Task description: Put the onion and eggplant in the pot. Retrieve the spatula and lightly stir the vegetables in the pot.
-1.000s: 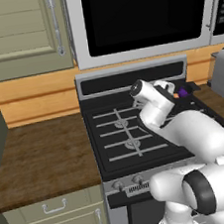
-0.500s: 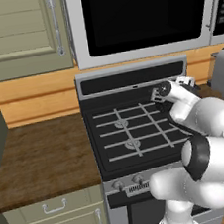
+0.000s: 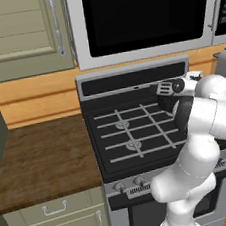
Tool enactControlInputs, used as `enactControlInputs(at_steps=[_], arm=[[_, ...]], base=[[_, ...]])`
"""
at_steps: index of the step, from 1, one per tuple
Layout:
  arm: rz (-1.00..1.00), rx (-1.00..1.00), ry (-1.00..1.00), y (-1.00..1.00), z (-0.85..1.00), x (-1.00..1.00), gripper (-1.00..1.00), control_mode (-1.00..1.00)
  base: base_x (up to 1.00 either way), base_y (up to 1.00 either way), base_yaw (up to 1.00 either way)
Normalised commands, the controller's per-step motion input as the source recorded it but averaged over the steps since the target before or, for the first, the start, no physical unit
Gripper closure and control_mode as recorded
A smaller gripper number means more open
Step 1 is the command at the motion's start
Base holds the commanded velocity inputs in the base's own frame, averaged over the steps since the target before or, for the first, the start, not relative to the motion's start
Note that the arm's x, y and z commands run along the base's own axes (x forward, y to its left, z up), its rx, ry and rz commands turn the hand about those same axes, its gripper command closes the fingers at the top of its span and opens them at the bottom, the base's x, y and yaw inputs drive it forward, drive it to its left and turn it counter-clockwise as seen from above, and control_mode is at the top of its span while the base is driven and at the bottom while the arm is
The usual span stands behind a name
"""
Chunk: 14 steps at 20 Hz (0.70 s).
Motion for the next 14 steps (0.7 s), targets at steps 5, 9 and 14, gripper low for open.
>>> enactControlInputs(at_steps=[5,9,14], arm=[[0.0,0.0,-0.07,-0.55,0.06,0.28,1.0,-1.0],[0.06,0.0,-0.04,-0.18,0.29,-0.06,1.0,-1.0],[0.17,0.0,-0.1,-0.07,0.48,-0.32,1.0,-1.0]], base=[[0.0,0.0,0.0],[0.0,0.0,0.0],[0.0,0.0,0.0]])
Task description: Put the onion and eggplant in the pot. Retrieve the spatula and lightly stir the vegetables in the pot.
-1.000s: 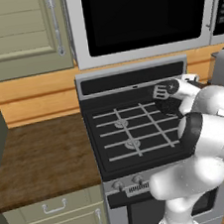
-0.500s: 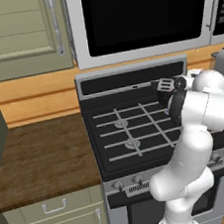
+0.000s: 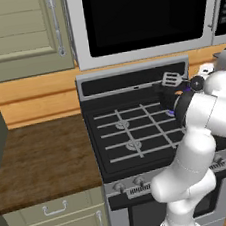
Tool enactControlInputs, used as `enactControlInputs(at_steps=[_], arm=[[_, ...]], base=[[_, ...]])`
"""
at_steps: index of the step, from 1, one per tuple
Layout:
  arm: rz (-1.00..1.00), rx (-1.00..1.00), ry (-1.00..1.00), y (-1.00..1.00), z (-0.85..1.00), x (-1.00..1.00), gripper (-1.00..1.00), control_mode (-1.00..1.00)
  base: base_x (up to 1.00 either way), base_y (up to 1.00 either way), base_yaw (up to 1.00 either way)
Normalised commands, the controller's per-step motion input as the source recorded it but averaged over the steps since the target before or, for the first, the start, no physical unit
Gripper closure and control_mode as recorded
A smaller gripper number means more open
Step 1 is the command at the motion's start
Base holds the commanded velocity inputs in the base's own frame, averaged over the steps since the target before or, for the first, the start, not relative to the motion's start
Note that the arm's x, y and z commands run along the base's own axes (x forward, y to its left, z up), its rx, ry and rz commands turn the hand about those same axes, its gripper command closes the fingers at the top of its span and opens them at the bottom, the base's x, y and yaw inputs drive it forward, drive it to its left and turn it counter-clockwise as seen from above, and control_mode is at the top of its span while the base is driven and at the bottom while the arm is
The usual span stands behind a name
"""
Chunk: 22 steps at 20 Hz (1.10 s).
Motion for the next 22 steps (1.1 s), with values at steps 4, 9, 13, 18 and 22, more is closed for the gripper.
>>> enactControlInputs(at_steps=[4,9,13,18,22], arm=[[0.01,-0.12,0.14,-0.18,0.17,0.12,1.0,-1.0],[-0.01,-0.19,0.12,-0.05,0.0,0.48,1.0,-1.0],[-0.04,-0.12,0.0,-0.01,0.0,0.6,1.0,-1.0],[-0.01,-0.3,0.1,-0.21,0.0,0.54,1.0,-1.0],[0.02,-0.36,0.21,-0.39,0.0,0.28,1.0,-1.0]], base=[[0.0,0.0,0.0],[0.0,0.0,0.0],[0.0,0.0,0.0],[0.0,0.0,0.0],[0.0,0.0,0.0]])
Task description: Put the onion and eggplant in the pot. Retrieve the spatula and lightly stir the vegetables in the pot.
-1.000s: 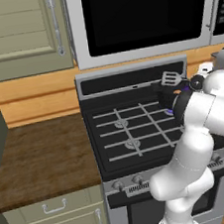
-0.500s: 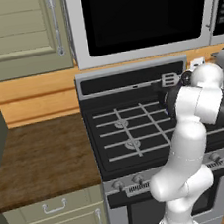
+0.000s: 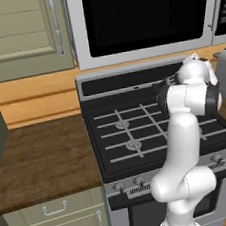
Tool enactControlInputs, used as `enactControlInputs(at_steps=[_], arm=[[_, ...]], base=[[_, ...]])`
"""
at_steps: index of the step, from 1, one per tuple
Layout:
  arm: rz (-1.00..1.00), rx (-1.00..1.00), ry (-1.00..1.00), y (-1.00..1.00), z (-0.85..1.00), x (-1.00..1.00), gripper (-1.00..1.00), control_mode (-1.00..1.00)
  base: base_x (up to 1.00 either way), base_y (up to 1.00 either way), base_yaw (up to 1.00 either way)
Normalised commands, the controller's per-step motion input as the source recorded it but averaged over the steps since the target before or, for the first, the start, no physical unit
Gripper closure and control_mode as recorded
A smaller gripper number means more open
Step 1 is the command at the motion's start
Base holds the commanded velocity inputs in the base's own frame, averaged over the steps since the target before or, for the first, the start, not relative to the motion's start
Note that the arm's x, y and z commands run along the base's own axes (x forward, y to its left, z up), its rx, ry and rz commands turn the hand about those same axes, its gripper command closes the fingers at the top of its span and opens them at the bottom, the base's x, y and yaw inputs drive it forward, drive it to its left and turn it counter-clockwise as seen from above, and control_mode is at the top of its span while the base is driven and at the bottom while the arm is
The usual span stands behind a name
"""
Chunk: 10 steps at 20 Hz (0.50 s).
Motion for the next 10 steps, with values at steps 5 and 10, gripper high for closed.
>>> enactControlInputs(at_steps=[5,10], arm=[[0.09,-0.32,0.25,-0.06,-0.22,0.19,1.0,-1.0],[0.18,-0.1,0.3,0.29,-0.02,0.33,1.0,-1.0]], base=[[0.0,0.0,0.0],[0.0,0.0,0.0]])
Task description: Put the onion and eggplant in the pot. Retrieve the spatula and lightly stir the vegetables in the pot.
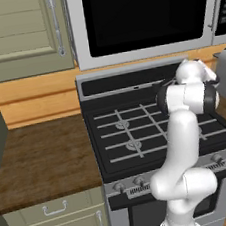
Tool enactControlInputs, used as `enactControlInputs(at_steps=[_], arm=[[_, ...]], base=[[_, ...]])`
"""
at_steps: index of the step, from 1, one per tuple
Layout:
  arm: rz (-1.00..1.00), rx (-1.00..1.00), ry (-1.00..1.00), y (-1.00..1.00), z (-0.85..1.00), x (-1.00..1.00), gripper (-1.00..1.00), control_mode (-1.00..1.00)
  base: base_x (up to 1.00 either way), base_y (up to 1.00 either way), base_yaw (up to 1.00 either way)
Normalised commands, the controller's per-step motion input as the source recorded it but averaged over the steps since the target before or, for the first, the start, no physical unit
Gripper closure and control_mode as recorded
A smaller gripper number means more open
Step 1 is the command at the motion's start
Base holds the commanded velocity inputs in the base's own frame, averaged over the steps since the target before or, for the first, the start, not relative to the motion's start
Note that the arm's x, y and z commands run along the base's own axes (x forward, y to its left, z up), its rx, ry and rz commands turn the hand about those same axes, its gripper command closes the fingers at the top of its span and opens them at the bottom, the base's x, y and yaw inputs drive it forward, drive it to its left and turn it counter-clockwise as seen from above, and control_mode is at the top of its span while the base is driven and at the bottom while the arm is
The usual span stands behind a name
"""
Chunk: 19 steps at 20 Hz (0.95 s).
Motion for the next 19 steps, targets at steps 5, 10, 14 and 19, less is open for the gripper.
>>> enactControlInputs(at_steps=[5,10,14,19], arm=[[0.17,-0.12,0.24,0.0,-0.04,0.05,1.0,-1.0],[0.19,-0.18,0.17,0.0,0.07,0.06,1.0,-1.0],[0.09,-0.12,-0.02,-0.09,-0.06,0.0,1.0,-1.0],[0.02,-0.13,0.0,-0.18,-0.1,0.0,1.0,-1.0]], base=[[0.0,0.0,0.0],[0.0,0.0,0.0],[0.0,0.0,0.0],[0.0,0.0,0.0]])
